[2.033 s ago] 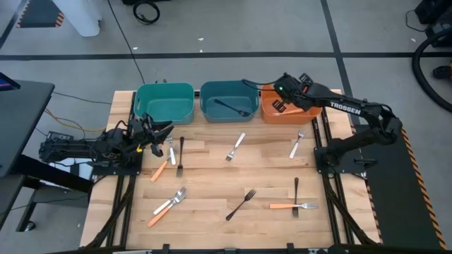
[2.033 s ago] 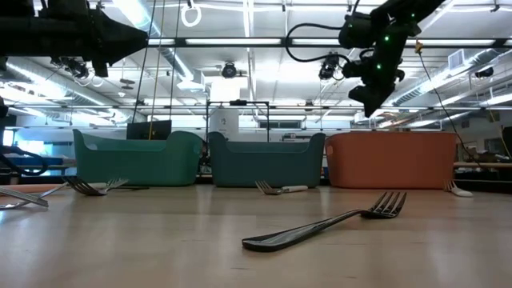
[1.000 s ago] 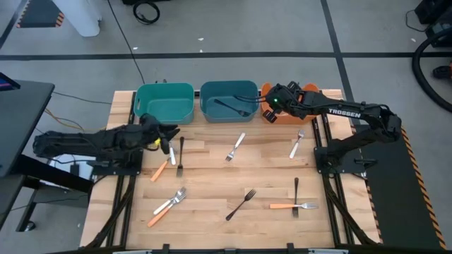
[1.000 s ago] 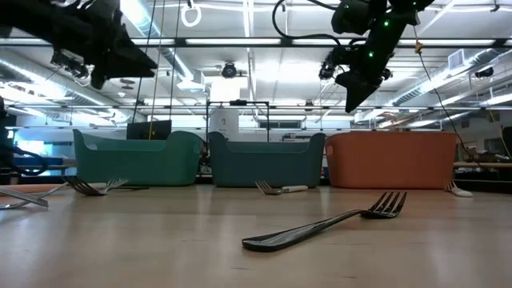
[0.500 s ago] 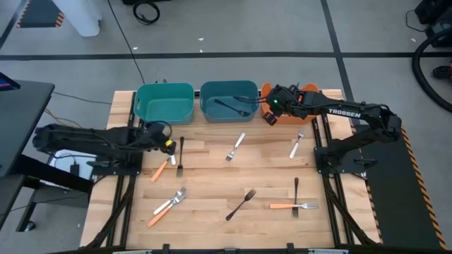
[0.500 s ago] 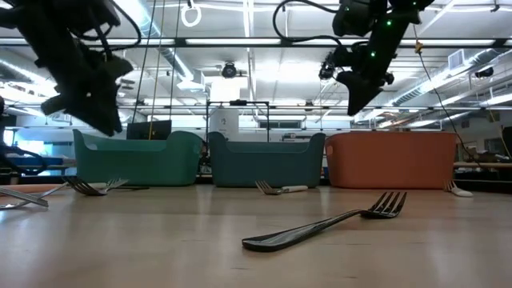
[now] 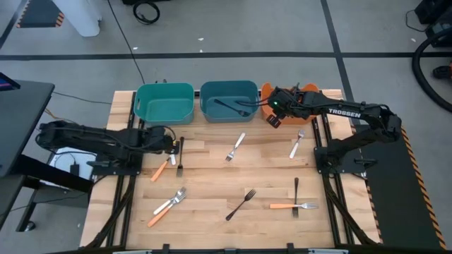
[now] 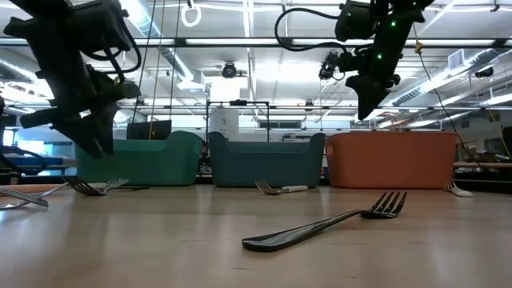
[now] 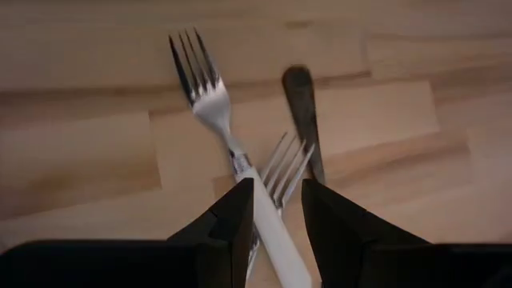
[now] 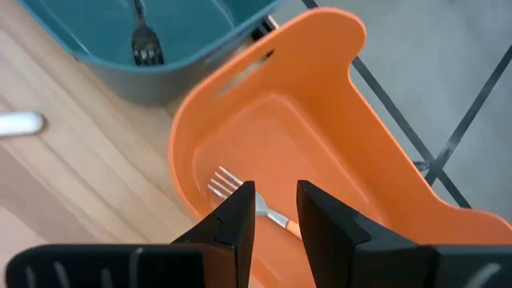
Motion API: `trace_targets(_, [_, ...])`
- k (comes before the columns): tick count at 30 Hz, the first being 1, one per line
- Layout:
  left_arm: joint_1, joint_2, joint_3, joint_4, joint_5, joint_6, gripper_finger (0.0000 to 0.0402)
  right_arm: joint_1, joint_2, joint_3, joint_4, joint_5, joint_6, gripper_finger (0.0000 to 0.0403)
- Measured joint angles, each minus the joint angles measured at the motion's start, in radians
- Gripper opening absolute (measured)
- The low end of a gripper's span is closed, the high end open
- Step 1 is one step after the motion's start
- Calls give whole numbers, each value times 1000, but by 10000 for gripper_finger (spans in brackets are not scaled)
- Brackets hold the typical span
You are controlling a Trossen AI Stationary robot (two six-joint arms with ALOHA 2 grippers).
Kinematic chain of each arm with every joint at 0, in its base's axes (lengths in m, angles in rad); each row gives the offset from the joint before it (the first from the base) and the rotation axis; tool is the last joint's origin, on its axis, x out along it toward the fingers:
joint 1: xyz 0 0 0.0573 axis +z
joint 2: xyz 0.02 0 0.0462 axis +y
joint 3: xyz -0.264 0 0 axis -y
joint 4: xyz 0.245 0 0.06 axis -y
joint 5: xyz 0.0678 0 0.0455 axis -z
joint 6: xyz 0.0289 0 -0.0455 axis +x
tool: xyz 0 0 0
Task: Sort silverware by color (type)
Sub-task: Put the white fork into the green bin
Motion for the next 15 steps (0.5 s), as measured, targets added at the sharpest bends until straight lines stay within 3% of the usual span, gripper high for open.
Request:
trace_targets(10, [0,59,0,30,4,-9,117,0,0,0,-4,2,4,103])
trace_targets(15, [0,58,0,92,-44,18,117,0,0,0,57,2,10,103])
